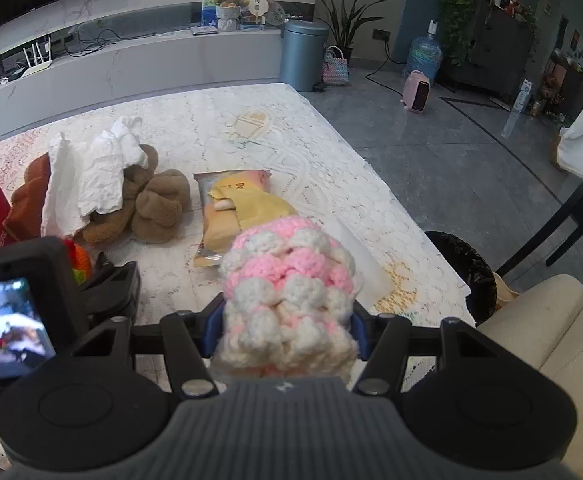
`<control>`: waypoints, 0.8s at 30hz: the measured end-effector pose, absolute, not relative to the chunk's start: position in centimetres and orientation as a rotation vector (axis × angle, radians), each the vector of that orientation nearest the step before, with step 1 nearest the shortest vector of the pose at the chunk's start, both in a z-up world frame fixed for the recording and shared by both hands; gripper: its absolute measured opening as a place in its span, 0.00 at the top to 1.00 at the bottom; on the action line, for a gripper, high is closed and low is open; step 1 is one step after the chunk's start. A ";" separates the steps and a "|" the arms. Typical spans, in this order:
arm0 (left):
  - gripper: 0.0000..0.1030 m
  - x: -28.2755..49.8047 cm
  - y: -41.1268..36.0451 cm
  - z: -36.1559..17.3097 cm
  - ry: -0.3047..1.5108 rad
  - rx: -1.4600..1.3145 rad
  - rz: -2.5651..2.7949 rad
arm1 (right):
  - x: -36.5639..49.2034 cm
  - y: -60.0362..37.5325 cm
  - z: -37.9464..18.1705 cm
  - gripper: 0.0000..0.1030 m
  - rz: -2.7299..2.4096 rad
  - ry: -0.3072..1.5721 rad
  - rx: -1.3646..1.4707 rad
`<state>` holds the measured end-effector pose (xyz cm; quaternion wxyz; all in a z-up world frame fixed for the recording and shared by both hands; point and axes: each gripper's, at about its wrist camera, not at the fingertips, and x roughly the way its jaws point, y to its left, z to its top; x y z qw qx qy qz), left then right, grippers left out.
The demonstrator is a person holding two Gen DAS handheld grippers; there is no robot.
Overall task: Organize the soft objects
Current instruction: 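Grasp the red-green crochet flower with the left tool while the right tool holds the hat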
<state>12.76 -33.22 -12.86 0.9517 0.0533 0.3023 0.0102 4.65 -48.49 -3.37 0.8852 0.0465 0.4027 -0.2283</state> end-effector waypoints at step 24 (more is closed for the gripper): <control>0.52 10.5 -29.4 -10.4 0.649 0.070 -0.168 | 4.5 -47.0 -3.0 0.43 -0.432 0.864 0.046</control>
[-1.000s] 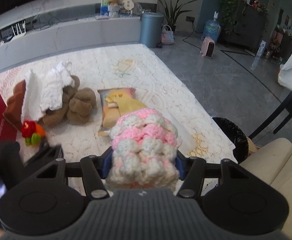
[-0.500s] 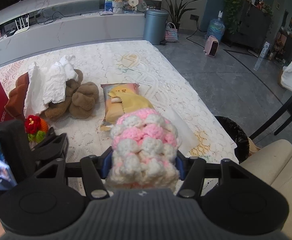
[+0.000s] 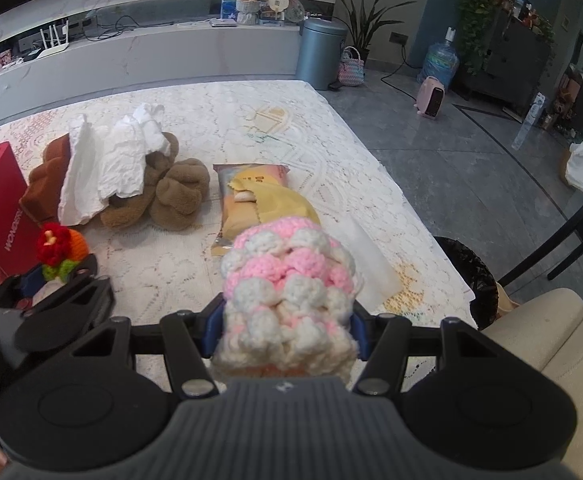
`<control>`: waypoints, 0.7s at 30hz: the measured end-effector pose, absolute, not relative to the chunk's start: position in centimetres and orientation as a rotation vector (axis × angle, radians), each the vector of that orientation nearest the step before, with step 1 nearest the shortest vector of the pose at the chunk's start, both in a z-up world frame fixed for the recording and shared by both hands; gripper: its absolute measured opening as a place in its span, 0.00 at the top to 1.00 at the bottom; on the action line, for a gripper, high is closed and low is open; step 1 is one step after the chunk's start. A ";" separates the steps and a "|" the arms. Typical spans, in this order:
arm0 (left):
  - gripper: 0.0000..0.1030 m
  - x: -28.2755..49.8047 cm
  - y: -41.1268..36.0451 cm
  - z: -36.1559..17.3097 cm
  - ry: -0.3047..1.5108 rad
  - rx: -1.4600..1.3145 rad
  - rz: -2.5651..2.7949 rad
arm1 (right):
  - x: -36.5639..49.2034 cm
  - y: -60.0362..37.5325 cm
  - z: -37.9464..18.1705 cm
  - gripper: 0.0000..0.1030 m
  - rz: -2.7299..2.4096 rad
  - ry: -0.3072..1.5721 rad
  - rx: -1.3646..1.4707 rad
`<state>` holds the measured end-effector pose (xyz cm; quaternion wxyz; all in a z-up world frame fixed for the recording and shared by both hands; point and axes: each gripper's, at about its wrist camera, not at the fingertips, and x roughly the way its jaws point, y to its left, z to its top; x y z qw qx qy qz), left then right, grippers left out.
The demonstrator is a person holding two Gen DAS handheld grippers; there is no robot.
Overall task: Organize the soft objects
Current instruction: 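Grasp the red-green crochet flower with the left tool while the right tool holds the hat, then carry the flower with the left tool and the hat with the right tool toward the orange box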
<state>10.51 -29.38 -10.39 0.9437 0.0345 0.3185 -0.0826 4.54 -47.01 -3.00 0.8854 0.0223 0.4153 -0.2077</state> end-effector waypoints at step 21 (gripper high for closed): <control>0.57 7.5 -29.0 -8.8 0.589 0.133 -0.311 | 4.5 -46.8 -3.7 0.42 -0.406 0.881 0.037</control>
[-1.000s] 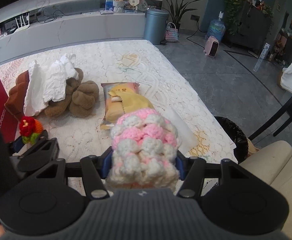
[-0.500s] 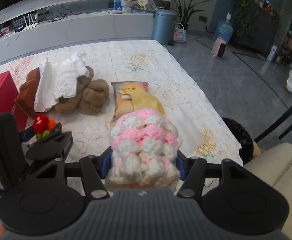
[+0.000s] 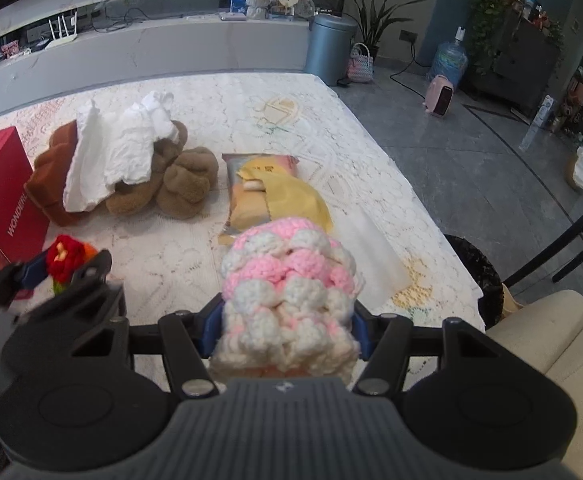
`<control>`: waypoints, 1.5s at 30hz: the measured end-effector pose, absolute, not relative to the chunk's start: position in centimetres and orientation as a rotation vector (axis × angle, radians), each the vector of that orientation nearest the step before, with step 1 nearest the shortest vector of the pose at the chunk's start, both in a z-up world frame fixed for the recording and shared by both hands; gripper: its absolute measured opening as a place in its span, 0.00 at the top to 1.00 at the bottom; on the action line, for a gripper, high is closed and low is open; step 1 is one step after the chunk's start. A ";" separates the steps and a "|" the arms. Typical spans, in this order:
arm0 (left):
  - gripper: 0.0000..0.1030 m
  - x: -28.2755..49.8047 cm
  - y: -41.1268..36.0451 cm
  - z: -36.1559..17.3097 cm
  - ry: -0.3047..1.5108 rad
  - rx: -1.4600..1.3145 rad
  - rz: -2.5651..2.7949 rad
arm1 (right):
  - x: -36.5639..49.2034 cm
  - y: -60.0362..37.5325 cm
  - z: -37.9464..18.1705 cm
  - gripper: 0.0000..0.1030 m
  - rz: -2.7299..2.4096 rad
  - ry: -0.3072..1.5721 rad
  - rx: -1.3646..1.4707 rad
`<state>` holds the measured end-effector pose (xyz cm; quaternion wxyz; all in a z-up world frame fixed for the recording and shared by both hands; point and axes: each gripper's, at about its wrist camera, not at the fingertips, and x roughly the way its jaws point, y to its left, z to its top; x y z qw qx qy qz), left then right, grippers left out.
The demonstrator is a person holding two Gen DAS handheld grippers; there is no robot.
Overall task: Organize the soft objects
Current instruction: 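Carry the flower with the left tool and the hat with the right tool toward the orange box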
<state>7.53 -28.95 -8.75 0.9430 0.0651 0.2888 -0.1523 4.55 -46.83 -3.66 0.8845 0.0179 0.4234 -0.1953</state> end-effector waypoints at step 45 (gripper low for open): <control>0.56 14.6 -0.2 -4.8 0.852 -0.337 -0.361 | 8.3 -22.5 3.1 0.41 0.144 0.507 0.126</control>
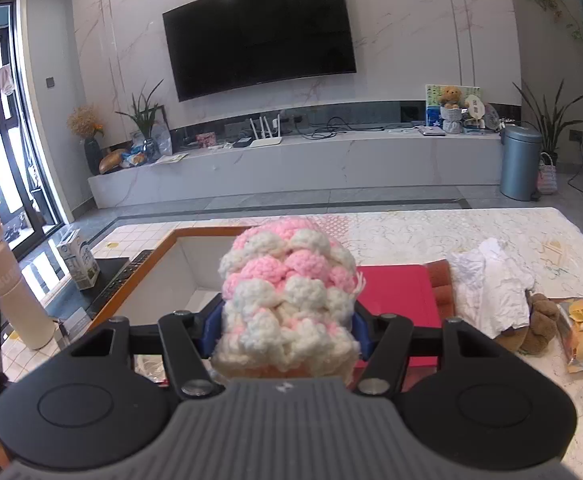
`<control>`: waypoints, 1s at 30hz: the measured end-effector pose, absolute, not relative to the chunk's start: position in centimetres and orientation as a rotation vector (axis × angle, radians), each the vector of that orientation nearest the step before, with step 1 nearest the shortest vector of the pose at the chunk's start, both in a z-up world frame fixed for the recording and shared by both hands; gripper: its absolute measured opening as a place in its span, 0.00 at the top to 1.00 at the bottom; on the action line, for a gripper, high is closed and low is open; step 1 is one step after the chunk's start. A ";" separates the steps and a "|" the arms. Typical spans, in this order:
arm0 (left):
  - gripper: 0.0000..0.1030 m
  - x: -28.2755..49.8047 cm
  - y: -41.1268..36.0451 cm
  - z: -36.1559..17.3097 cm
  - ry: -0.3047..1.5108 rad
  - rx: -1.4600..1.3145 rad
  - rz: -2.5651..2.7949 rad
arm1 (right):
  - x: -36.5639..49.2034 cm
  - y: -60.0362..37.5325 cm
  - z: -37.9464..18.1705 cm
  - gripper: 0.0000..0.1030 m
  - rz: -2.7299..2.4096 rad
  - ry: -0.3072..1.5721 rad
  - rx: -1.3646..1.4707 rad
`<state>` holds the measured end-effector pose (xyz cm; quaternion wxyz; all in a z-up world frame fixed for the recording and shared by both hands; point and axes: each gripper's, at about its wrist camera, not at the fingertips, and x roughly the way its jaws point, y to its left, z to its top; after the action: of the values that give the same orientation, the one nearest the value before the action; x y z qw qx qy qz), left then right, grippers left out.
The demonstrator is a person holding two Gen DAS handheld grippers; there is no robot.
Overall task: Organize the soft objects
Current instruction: 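Carry the flower with the left tool and the hat with the right tool toward the orange box, then open the left tool to drop the flower into the box while the right tool releases the hat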
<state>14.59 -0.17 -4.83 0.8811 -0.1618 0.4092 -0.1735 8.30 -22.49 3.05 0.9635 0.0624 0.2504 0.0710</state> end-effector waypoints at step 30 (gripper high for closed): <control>0.16 8.6 8.2 -1.5 0.528 -0.196 0.039 | 10.6 -13.1 -0.6 0.38 0.107 0.655 -0.164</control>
<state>8.64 8.22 -1.46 0.9605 -0.0968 0.2604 0.0190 10.57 -13.13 -0.57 0.9421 -0.0802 0.3212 0.0525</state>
